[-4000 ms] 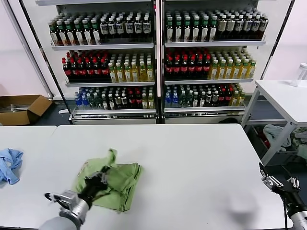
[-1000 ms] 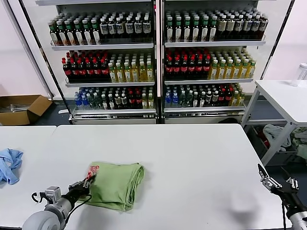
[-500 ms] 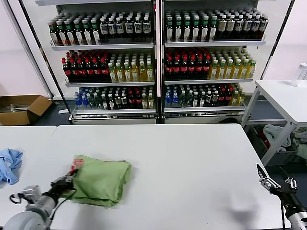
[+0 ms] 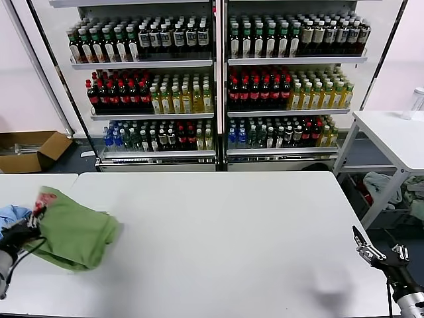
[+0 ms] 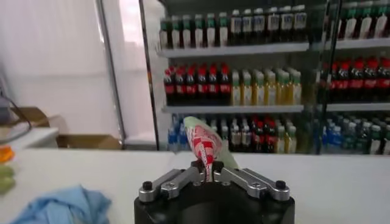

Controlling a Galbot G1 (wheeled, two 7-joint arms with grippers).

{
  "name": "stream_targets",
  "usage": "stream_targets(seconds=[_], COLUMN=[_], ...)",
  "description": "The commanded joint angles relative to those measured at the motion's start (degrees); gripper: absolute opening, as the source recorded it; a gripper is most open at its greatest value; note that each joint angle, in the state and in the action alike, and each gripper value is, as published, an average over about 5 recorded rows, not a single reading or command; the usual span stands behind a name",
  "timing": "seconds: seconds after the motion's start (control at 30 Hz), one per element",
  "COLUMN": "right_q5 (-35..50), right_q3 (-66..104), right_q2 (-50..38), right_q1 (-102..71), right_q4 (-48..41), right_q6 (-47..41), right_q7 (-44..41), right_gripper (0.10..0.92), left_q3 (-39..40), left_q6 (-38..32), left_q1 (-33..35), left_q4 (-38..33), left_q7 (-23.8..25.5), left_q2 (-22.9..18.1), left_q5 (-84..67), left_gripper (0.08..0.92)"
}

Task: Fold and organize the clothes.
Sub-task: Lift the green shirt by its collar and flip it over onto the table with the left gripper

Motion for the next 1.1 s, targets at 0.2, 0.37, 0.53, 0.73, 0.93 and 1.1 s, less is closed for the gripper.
stream_targets(seconds=[0.2, 0.37, 0.53, 0.73, 0.93, 1.1], right_q5=[0.0, 0.1, 0.0, -0.9, -2.5, -3.9], right_q3=[0.2, 1.5, 1.7, 0.9, -0.9, -2.7], right_q2=[0.5, 0.5, 0.8, 1.6, 1.1, 0.1], right_q1=[-0.3, -1.3, -1.7, -2.1, -2.4, -1.2], right_q4=[1.8, 2.4, 3.2, 4.0, 4.6, 4.9], right_q6=[-0.3, -0.2, -0.4, -0.5, -0.7, -1.3], right_q7=[0.2, 0.2, 0.2, 0.2, 0.1, 0.3], right_gripper=[0.823, 0.823, 0.823, 0.823, 0.823, 0.823], left_q3=[26.2, 42.8, 51.1, 52.1, 49.5, 46.8], left_q6=[5.5, 6.3, 6.1, 5.1, 1.6, -2.5], left_q1=[-5.2, -6.5, -12.0, -18.6, -19.5, -17.9], left_q4=[-14.7, -14.0, -14.8, -13.2, -11.6, -11.5], left_q7=[-8.1, -13.8, -21.9, -24.6, -21.0, -17.2], left_q2=[-5.7, -11.6, -13.9, -14.0, -13.2, -13.4], left_q5=[3.8, 4.3, -12.5, -22.8, -25.2, -26.7], left_gripper=[0.116, 0.116, 0.116, 0.116, 0.118, 0.208])
